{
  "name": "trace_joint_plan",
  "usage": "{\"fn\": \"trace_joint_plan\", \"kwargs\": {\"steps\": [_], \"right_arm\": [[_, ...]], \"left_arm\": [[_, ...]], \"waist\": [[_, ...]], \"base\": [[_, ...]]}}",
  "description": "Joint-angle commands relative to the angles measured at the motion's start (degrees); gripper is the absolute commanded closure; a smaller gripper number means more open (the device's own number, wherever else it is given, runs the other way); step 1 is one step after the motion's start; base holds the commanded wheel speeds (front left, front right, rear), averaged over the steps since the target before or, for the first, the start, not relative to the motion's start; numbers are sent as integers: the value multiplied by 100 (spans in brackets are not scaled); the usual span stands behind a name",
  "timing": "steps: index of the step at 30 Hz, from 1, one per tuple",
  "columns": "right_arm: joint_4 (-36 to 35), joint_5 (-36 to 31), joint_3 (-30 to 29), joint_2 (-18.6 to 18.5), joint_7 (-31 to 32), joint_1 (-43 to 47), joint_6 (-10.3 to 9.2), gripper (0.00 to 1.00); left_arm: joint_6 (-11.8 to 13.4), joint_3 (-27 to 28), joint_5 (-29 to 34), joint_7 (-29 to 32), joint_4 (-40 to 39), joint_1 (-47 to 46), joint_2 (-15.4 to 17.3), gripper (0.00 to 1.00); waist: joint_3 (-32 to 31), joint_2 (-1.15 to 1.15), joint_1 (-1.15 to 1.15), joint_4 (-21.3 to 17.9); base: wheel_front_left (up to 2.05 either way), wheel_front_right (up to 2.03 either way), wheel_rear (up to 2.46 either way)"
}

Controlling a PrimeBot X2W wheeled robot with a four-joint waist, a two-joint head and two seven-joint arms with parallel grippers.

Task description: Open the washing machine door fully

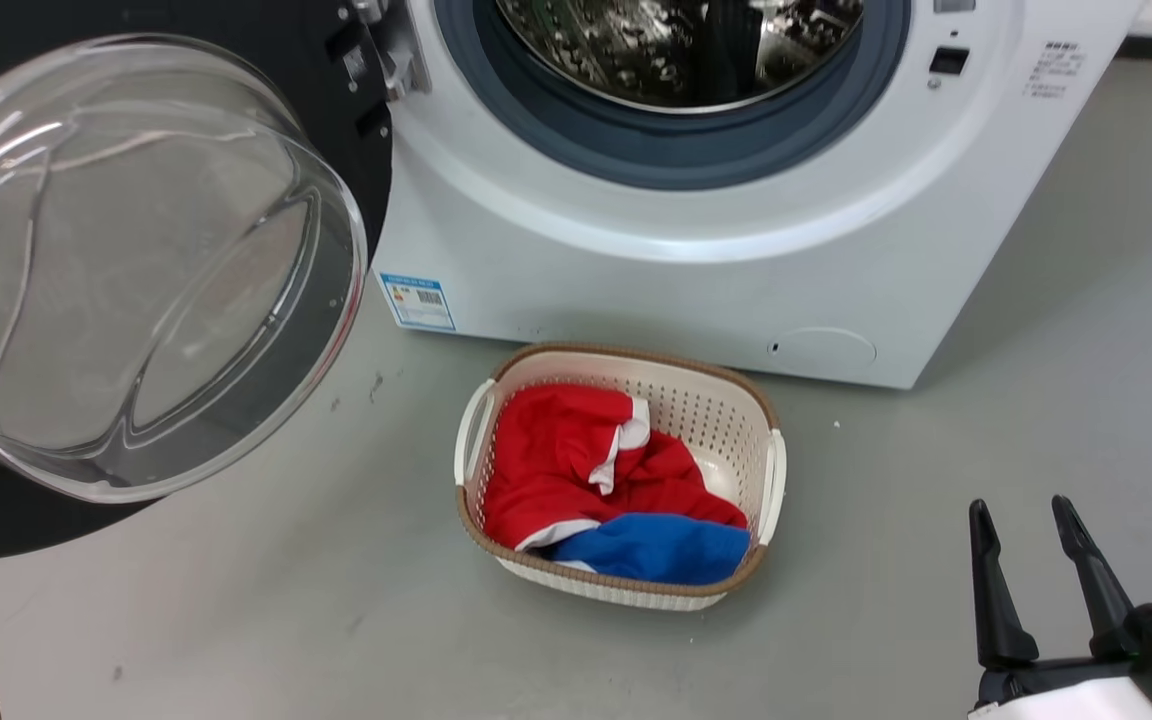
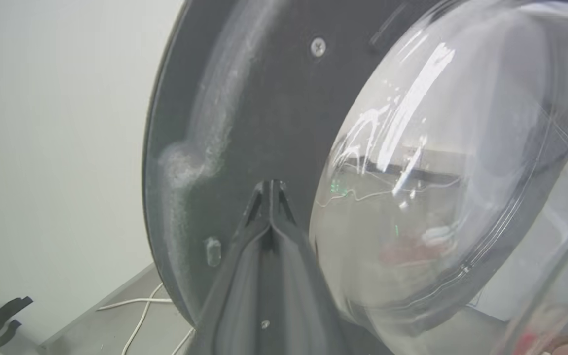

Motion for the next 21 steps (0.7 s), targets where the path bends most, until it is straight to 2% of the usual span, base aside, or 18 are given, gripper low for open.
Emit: {"fn": "trace_joint_plan", "kwargs": {"steps": [1, 7, 8, 9, 10, 16, 21], "right_arm": [[2, 31, -21, 10, -10, 98, -1, 0], [-11, 87, -44, 10, -10, 248, -1, 0], [-9, 96, -46, 10, -10, 276, -1, 0], [-3, 114, -43, 10, -10, 301, -1, 0], [2, 126, -37, 10, -10, 328, -1, 0], [-16, 161, 5, 10, -10, 402, -1, 0], [-67, 161, 1, 9, -10, 400, -1, 0]], "left_arm": [[-40, -32, 105, -15, -325, 152, -83, 100], [-157, -314, 324, -14, -1280, 431, -357, 100], [-186, -394, 364, -14, -1433, 492, -416, 74], [-200, -473, 386, -15, -1610, 523, -455, 10], [-233, -552, 399, -15, -1762, 563, -494, 0], [-322, -1178, 522, -15, -2367, 850, -811, 0], [-325, -1632, 632, -15, -2578, 1034, -1069, 0]], "waist": [[-209, 0, 0, 19], [-493, 0, 0, 24], [-543, 0, 0, 22], [-593, 0, 0, 17], [-633, 0, 0, 10], [-748, 0, 0, -60], [-768, 0, 0, -178]], "base": [[0, 0, 0], [0, 0, 0], [0, 0, 0], [0, 0, 0], [0, 0, 0], [0, 0, 0], [0, 0, 0]]}}
